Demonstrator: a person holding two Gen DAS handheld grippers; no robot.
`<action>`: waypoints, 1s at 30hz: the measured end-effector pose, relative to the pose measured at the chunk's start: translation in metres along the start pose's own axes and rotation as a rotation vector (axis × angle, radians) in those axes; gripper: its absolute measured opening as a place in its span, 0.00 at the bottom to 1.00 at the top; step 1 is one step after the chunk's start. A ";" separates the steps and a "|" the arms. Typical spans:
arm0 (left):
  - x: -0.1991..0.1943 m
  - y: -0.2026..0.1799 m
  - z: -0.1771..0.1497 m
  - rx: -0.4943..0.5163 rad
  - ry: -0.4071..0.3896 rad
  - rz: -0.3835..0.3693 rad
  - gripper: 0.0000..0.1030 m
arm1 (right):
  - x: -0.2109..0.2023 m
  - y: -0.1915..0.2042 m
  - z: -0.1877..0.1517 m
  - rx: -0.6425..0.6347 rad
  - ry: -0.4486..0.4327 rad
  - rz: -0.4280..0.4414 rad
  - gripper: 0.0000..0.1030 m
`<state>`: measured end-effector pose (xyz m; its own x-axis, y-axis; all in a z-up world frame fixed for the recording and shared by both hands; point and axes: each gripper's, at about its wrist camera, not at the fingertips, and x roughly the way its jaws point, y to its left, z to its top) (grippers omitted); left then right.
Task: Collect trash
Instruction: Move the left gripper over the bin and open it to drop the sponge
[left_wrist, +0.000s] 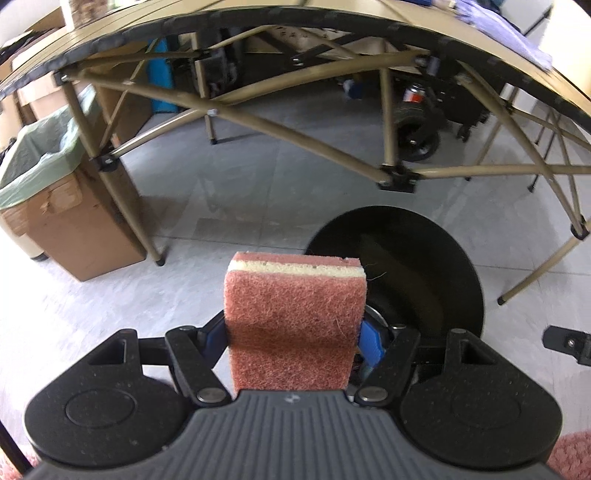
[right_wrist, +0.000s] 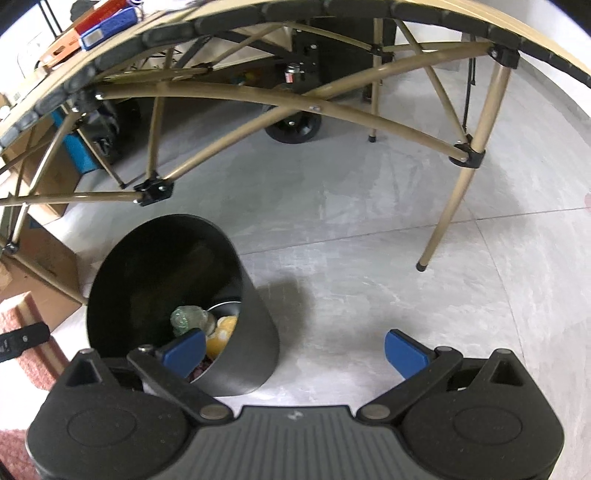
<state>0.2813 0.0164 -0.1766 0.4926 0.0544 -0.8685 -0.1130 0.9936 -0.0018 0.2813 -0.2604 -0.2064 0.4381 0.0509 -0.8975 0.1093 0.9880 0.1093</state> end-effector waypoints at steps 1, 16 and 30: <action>0.001 -0.003 0.000 0.008 0.000 -0.006 0.68 | 0.000 -0.001 0.001 0.002 -0.001 -0.002 1.00; 0.014 -0.060 0.015 0.091 0.003 -0.065 0.68 | 0.002 -0.010 0.018 -0.026 -0.042 -0.076 1.00; 0.034 -0.089 0.029 0.102 0.030 -0.078 0.68 | 0.003 -0.012 0.026 -0.048 -0.054 -0.110 1.00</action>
<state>0.3327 -0.0675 -0.1915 0.4706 -0.0253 -0.8820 0.0141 0.9997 -0.0212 0.3046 -0.2760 -0.1993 0.4738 -0.0649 -0.8782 0.1167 0.9931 -0.0104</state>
